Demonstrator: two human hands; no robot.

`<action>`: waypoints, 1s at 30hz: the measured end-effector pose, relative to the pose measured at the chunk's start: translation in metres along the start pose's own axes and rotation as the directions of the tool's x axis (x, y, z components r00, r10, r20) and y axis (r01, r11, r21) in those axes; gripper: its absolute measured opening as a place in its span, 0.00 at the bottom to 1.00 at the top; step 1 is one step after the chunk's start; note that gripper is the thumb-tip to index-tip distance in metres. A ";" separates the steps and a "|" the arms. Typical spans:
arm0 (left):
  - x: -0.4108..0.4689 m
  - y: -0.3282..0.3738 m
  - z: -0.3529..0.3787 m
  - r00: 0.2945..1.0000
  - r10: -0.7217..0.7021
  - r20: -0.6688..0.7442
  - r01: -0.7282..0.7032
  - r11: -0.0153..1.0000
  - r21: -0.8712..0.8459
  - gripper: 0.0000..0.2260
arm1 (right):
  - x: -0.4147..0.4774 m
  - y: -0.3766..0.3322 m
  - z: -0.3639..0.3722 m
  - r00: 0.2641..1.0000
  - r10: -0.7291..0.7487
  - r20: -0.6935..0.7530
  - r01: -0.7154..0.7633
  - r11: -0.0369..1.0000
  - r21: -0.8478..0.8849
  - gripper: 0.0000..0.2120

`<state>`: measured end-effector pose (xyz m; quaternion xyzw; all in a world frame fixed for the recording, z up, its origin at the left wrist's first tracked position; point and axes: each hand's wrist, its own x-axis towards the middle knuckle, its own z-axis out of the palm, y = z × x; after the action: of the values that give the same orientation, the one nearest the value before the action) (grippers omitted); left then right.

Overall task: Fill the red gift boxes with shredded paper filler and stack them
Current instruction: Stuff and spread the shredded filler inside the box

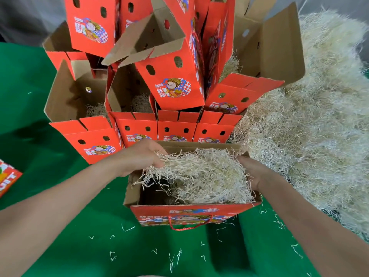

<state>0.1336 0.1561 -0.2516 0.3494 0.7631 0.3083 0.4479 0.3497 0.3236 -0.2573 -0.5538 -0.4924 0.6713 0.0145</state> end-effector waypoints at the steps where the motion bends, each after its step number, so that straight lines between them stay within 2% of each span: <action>1: 0.000 0.001 0.001 1.000 -0.003 -0.001 0.003 0.998 0.059 0.15 | -0.001 -0.001 0.000 1.000 -0.029 -0.008 0.029 0.999 0.016 0.13; 2: 0.000 0.002 0.003 1.000 -0.003 0.019 0.001 0.996 0.089 0.19 | -0.001 -0.002 0.001 0.999 -0.049 0.019 0.048 0.997 0.055 0.17; 4: -0.001 0.005 0.011 0.989 -0.021 0.147 0.019 1.000 0.015 0.31 | 0.003 -0.006 0.006 0.993 -0.066 0.101 0.050 0.987 0.154 0.25; 6: -0.003 0.012 0.026 0.947 -0.062 0.316 0.096 0.991 -0.091 0.53 | 0.004 -0.006 0.017 0.989 -0.044 0.139 0.025 0.990 0.137 0.21; 7: -0.003 0.015 0.036 0.937 -0.073 0.342 0.116 0.988 -0.106 0.59 | 0.003 -0.006 0.025 0.985 -0.024 0.170 0.004 0.993 0.121 0.17; 8: -0.001 0.016 0.045 0.946 -0.067 0.318 0.111 0.986 -0.123 0.59 | 0.002 -0.005 0.030 0.977 -0.024 0.214 0.001 0.994 0.108 0.14; 9: 0.005 0.013 0.053 0.966 -0.053 0.254 0.093 0.985 -0.148 0.52 | 0.002 -0.003 0.033 0.968 -0.048 0.246 0.019 0.993 0.120 0.14; 11: 0.016 0.006 0.057 0.997 -0.023 0.079 0.037 0.983 -0.181 0.29 | 0.003 0.001 0.026 0.945 -0.104 0.309 0.054 0.985 0.167 0.21; 12: 0.018 0.003 0.056 0.999 -0.021 0.031 0.027 0.983 -0.184 0.23 | 0.000 0.002 0.023 0.918 -0.114 0.380 0.055 0.985 0.162 0.23; 14: 0.020 -0.003 0.059 0.999 -0.025 0.048 0.034 0.982 -0.186 0.19 | -0.007 0.007 0.027 0.878 -0.102 0.467 0.083 0.995 0.063 0.20; 15: 0.017 -0.003 0.061 0.996 -0.029 0.082 0.043 0.983 -0.180 0.17 | -0.010 0.008 0.033 0.898 -0.095 0.429 0.105 0.995 0.001 0.25; 16: 0.016 -0.002 0.063 0.994 -0.027 0.104 0.045 0.983 -0.179 0.15 | -0.011 0.010 0.040 0.932 -0.086 0.353 0.112 0.992 -0.054 0.37; 17: 0.014 -0.002 0.062 0.994 -0.033 0.104 0.053 0.980 -0.192 0.12 | -0.010 0.011 0.045 0.955 -0.084 0.284 0.115 0.989 -0.095 0.45; 18: 0.012 -0.003 0.057 0.996 -0.053 0.073 0.068 0.974 -0.215 0.11 | -0.007 0.012 0.045 0.968 -0.105 0.227 0.139 0.980 -0.143 0.47; 19: 0.009 -0.003 0.048 0.996 -0.083 0.030 0.088 0.968 -0.233 0.12 | -0.005 0.013 0.040 0.972 -0.126 0.196 0.165 0.966 -0.199 0.45; 22: -0.001 -0.011 0.019 0.983 -0.174 -0.055 0.154 0.952 -0.263 0.25 | -0.003 0.010 0.017 0.984 -0.128 0.124 0.160 0.939 -0.303 0.43; 24: -0.008 -0.013 0.012 0.983 -0.182 -0.032 0.168 0.953 -0.252 0.19 | -0.005 0.009 0.009 0.981 -0.139 0.135 0.176 0.932 -0.316 0.39; 25: -0.012 -0.011 0.012 0.984 -0.173 0.027 0.175 0.950 -0.259 0.16 | -0.006 0.010 0.011 0.978 -0.147 0.149 0.188 0.930 -0.315 0.35; 26: -0.019 -0.005 0.012 0.983 -0.157 0.095 0.178 0.945 -0.276 0.18 | -0.006 0.010 0.015 0.977 -0.145 0.158 0.189 0.930 -0.315 0.31; 27: -0.021 0.000 0.014 0.975 -0.145 0.166 0.188 0.940 -0.283 0.25 | -0.003 0.011 0.019 0.976 -0.145 0.163 0.190 0.931 -0.312 0.30; 29: -0.018 0.005 0.030 0.955 -0.153 0.254 0.215 0.946 -0.242 0.49 | -0.002 0.012 0.034 0.974 -0.124 0.192 0.183 0.925 -0.333 0.30; 30: -0.016 0.007 0.041 0.956 -0.172 0.237 0.222 0.954 -0.203 0.53 | -0.005 0.011 0.043 0.972 -0.114 0.204 0.180 0.923 -0.340 0.28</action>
<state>0.1779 0.1542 -0.2553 0.2490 0.7006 0.3070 0.5940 0.3244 0.2879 -0.2653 -0.4456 -0.6453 0.6154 -0.0802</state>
